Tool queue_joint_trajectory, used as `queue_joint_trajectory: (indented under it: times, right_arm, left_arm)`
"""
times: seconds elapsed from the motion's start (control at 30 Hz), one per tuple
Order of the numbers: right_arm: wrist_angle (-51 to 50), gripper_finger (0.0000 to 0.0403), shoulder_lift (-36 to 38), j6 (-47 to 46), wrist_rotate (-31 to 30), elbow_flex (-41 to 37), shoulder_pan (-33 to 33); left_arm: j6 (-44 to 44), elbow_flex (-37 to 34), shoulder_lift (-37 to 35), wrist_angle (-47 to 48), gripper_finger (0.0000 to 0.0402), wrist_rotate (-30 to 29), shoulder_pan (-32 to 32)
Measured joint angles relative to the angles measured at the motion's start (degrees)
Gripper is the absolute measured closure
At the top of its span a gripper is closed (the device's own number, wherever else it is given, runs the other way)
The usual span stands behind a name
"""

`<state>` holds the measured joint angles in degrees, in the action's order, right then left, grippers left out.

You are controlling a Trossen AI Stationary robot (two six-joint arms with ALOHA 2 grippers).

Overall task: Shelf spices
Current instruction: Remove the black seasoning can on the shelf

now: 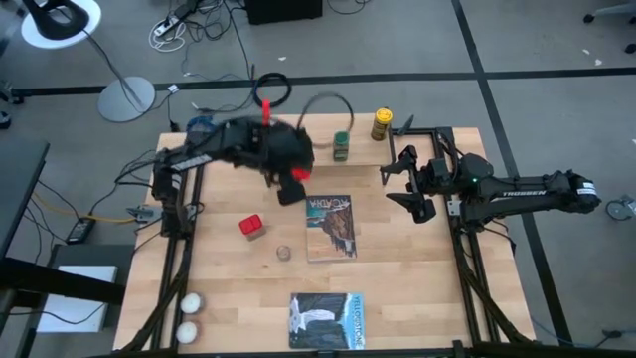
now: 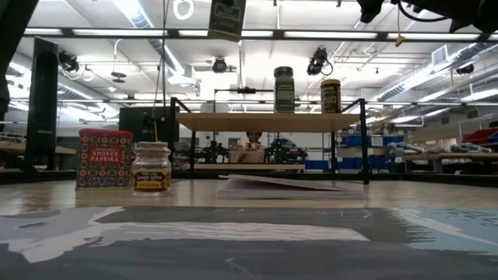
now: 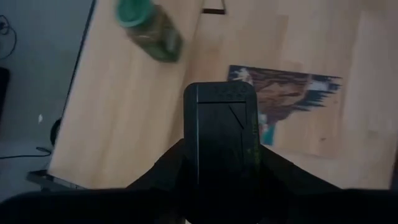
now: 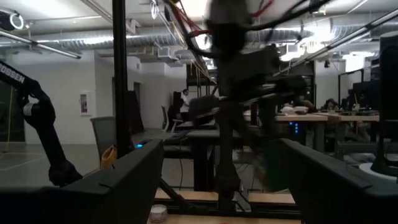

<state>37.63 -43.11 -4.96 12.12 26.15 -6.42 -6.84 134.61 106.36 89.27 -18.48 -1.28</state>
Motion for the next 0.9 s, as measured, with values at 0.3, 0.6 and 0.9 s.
queue_joint_trajectory:
  times: [0.3,0.6,0.9]
  right_arm:
    - [0.8,0.0087,0.0,-1.5,0.0,0.0,0.0]
    - [1.0,0.0087,0.0,-1.5,0.0,0.0,0.1]
    - [0.9,0.0087,0.0,-1.5,0.0,0.0,0.1]
  left_arm:
    - [-10.0,-11.5,0.0,-3.6,0.0279,-5.7,9.3]
    - [-13.6,-25.2,0.1,-12.7,0.0279,-6.3,13.4]
    - [-14.9,-35.3,0.1,-20.9,0.0279,-4.1,14.1]
